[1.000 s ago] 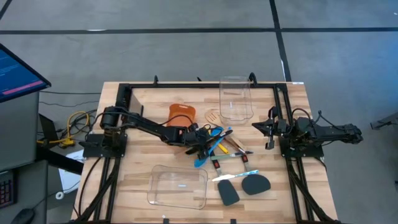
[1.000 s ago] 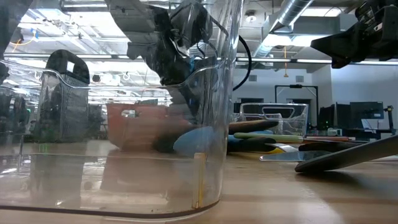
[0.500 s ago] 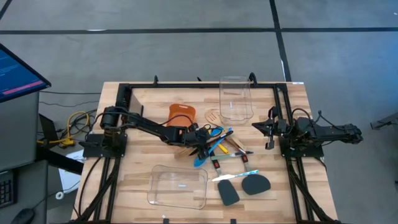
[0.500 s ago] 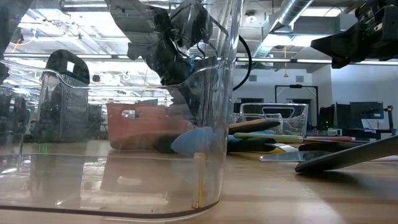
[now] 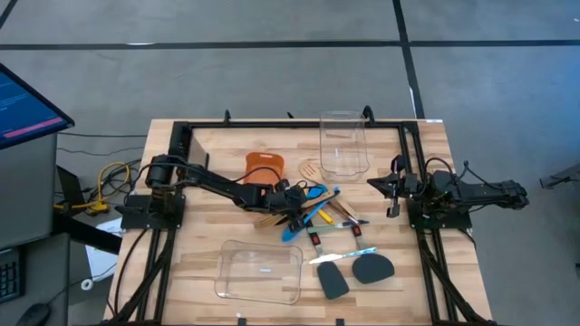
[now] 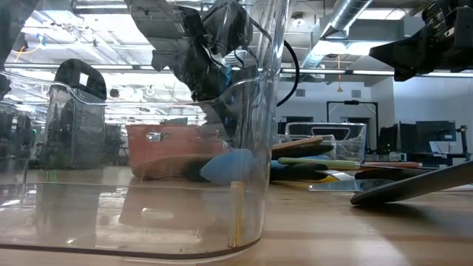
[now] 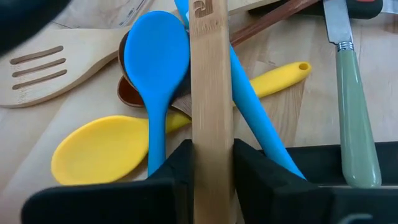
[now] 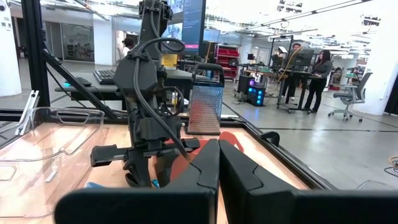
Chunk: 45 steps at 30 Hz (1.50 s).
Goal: Pick & Place Kitchen Items
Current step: Put the brown spatula into the top transparent bin
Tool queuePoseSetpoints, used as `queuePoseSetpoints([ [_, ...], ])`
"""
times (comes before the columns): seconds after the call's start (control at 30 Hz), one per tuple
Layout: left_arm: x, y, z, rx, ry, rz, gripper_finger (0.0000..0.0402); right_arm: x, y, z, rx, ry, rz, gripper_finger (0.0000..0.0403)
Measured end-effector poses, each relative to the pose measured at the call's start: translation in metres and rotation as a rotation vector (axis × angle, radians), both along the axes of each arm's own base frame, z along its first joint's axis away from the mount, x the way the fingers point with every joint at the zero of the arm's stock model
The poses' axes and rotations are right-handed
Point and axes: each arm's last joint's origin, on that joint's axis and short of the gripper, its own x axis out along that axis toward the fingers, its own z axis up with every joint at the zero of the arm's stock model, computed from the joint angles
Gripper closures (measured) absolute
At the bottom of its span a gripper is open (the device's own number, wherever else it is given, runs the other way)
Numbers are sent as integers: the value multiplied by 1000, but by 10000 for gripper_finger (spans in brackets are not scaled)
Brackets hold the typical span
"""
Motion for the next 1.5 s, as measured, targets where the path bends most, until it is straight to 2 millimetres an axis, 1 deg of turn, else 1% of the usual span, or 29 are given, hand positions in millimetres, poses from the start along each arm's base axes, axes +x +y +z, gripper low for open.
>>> queuePoseSetpoints([
  [0.13,0,-1,0,0,-5,-3,335,0,0,0,0,0,0,403],
  [0.37,0,-3,1,0,-9,-6,342,0,0,0,0,0,0,403],
  [0.47,0,-3,8,0,-31,-5,340,0,0,0,0,0,0,403],
  [0.63,-4,-5,26,-1,-65,-10,340,0,0,0,0,1,0,403],
  [0.83,-12,-14,60,16,-152,-51,340,0,0,0,0,1,0,403],
  [0.9,-16,-18,74,33,-189,-76,340,0,0,0,0,1,0,403],
  [0.97,-21,-21,90,64,-226,-93,340,0,0,0,0,1,0,403],
  [1.1,-35,-26,119,179,-280,-135,340,0,0,0,0,2,0,403],
  [1.23,-52,-22,147,267,-340,-115,344,0,0,0,0,1,0,403],
  [1.37,-79,-10,158,297,-370,-66,345,0,0,0,0,2,0,403],
  [1.5,-108,-1,155,295,-419,-36,346,0,0,0,0,3,0,403],
])
